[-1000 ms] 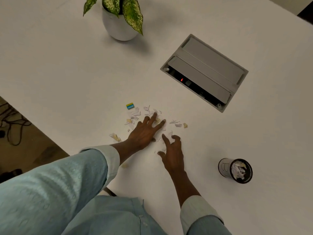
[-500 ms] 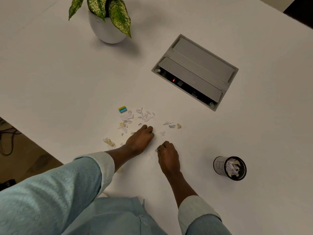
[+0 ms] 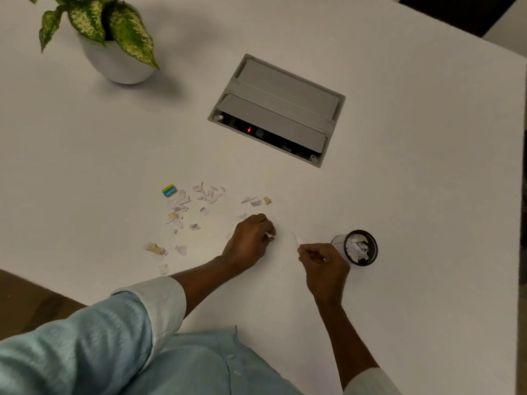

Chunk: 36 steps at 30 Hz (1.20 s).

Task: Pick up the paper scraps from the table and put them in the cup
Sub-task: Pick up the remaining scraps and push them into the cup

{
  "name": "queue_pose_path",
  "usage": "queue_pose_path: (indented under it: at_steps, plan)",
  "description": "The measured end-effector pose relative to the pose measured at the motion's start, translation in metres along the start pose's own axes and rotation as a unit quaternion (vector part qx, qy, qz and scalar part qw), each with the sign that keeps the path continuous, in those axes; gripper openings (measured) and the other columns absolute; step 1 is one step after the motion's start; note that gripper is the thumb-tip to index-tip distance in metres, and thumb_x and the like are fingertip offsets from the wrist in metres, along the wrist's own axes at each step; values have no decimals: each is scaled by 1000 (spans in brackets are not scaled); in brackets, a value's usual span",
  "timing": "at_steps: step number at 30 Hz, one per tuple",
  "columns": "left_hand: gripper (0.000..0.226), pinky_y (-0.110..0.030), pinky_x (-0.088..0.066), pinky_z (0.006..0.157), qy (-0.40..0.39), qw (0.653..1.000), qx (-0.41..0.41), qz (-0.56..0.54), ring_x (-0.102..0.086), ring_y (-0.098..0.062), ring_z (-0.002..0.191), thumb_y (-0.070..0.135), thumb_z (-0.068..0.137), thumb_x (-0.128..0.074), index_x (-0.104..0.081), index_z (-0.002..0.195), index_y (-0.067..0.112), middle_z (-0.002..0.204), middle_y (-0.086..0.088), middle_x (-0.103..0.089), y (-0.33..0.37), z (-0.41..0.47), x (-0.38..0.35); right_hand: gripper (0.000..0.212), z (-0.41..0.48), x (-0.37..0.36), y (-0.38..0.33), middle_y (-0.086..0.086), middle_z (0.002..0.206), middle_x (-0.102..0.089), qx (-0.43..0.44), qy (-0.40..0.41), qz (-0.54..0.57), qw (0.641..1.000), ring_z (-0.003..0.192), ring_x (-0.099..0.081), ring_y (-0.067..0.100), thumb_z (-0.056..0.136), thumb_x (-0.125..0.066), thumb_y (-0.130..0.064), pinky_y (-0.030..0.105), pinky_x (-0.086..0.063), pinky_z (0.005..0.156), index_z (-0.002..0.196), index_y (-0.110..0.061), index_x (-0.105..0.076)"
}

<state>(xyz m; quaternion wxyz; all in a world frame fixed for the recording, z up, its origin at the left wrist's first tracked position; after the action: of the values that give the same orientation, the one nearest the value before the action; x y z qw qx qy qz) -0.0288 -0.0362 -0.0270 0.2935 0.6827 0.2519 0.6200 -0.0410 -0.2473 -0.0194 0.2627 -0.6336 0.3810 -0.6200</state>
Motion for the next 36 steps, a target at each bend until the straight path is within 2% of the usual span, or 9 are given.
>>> queue_pose_path:
  at_steps: [6, 10, 14, 21, 24, 26, 32, 34, 36]
  plan:
    - [7, -31, -52, 74, -18, 996, -41, -77, -67, -18, 85, 14, 89, -79, -76, 95, 11, 96, -2, -72, 89, 40, -34, 14, 8, 82, 14, -11, 78, -74, -31, 125, -22, 991, 71, -71, 0, 76, -86, -15, 17, -56, 73, 83, -25, -79]
    - [9, -32, -50, 74, -52, 994, -69, -74, -66, -20, 83, 12, 88, -78, -76, 96, 10, 94, -5, -71, 134, 65, -61, 11, 18, 117, 30, -7, 80, -75, -75, 169, -36, 982, 73, -72, 7, 77, -86, -21, 36, -61, 72, 85, -23, -80]
    - [12, -30, -47, 75, -98, 992, -78, -27, -66, -22, 88, 8, 87, -76, -75, 99, 9, 96, -6, -71, 156, 86, -88, 7, 31, 127, 43, 1, 83, -77, -115, 155, -43, 980, 75, -73, 17, 79, -84, -20, 42, -60, 74, 85, -18, -80]
    - [18, -34, -53, 76, -210, 959, -158, 103, -67, -25, 94, 17, 90, -71, -75, 105, 9, 104, -7, -73, 181, 100, -119, 10, 43, 122, 53, 6, 88, -75, -118, 102, -119, 981, 79, -69, 19, 87, -73, -13, 22, -46, 65, 94, -11, -78]
    - [17, -34, -54, 69, -231, 949, -166, 138, -68, -26, 86, 25, 90, -68, -76, 98, 11, 95, -6, -73, 186, 99, -121, 17, 43, 122, 52, 6, 97, -76, -119, 116, -107, 980, 87, -70, 21, 87, -72, -12, 26, -53, 75, 104, -10, -74]
    - [16, -33, -53, 65, -228, 946, -177, 148, -68, -25, 82, 30, 89, -69, -75, 95, 15, 93, -2, -73, 188, 96, -120, 23, 42, 124, 50, 7, 104, -75, -119, 147, -87, 978, 93, -71, 22, 87, -71, -8, 32, -56, 83, 110, -10, -70]
    - [20, -40, -56, 74, -199, 948, -208, 134, -64, -22, 96, 32, 91, -64, -74, 104, 19, 108, 2, -70, 184, 93, -100, 19, 39, 121, 45, 6, 102, -73, -98, 177, -123, 972, 92, -69, 23, 92, -60, -4, 23, -44, 74, 104, -12, -72]
    - [19, -41, -56, 74, -158, 960, -189, 129, -63, -22, 95, 32, 94, -63, -74, 101, 18, 103, 2, -70, 169, 92, -88, 17, 35, 118, 38, 5, 99, -72, -69, 185, -120, 973, 87, -69, 21, 91, -63, -4, 17, -43, 69, 102, -13, -72]
    - [20, -40, -55, 73, -130, 969, -159, 140, -62, -21, 96, 35, 96, -62, -73, 99, 19, 101, 2, -69, 142, 88, -75, 16, 28, 108, 28, 4, 96, -71, -31, 182, -101, 978, 81, -68, 16, 89, -65, -2, 5, -39, 68, 98, -13, -73]
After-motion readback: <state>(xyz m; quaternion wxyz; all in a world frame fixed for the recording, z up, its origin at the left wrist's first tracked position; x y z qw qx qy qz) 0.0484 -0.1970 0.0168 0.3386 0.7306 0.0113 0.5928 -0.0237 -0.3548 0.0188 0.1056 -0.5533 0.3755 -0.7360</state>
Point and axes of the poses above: each hand's wrist, its own z-axis towards the middle knuckle, its own x-axis out of the back of the hand, y = z × x, the point moved 6 cm from there along z, towards the middle knuckle
